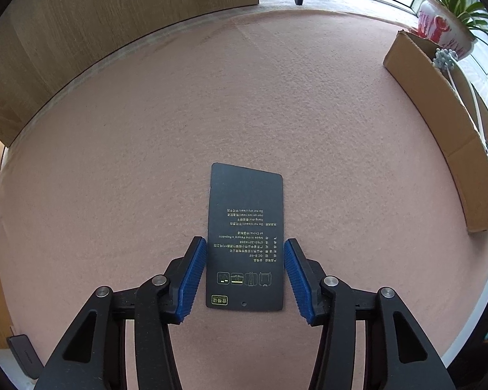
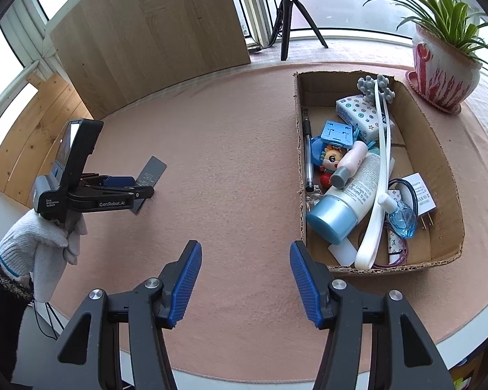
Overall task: Organize objects
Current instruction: 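Move the left tool to the black printed card and grasp it, then lift and carry the black card over the box with the left tool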
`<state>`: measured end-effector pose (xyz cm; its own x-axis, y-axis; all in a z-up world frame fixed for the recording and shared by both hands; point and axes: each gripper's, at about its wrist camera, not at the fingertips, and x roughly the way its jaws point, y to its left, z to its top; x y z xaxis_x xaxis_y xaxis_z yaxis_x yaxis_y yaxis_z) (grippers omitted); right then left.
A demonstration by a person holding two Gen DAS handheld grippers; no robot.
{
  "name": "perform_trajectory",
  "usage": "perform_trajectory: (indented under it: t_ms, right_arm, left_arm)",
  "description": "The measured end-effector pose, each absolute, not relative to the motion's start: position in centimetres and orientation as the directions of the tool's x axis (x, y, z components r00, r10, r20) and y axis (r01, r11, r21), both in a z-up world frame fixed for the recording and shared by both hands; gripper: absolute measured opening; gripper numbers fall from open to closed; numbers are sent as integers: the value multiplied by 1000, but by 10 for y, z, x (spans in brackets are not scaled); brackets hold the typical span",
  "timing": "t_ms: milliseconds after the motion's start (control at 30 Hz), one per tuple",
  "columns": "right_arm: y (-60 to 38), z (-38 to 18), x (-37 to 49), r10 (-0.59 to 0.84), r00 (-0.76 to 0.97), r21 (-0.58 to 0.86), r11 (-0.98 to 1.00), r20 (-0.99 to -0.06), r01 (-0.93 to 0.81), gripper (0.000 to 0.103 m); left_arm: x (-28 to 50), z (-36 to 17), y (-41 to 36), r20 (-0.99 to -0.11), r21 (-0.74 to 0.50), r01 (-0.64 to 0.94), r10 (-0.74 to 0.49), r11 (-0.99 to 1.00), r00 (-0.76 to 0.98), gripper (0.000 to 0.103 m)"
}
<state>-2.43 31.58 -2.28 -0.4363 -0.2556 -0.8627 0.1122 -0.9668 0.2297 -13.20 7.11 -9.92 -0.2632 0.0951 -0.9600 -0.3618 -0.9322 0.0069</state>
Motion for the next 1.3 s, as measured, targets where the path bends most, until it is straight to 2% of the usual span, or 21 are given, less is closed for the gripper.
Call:
perform_trajectory:
  t_ms: [367,567,967,1300]
  right_arm:
    - [324,-24,-21,-252,-435,238,-967,-864,89,53]
    - [331,-23,-19,-243,-443,231,-970,-863,82,53]
    - [360,-16,-9,-218,-464,218,-974,-859,54,53]
    - [397,-15,2,-189,-477,217,-976,-858,-3,53]
  left_arm:
    - [-130,-96,81,-954,-39,-348,139,-937,-267,53]
    - [-124,-72,103,-938,-64,-383,187,-922,-293,53]
    - [-125,-18,193,-893,-91,-512,298,-854,-338,53]
    - [-114,-5,288,-873,-134,-625,390,-769,-293,53]
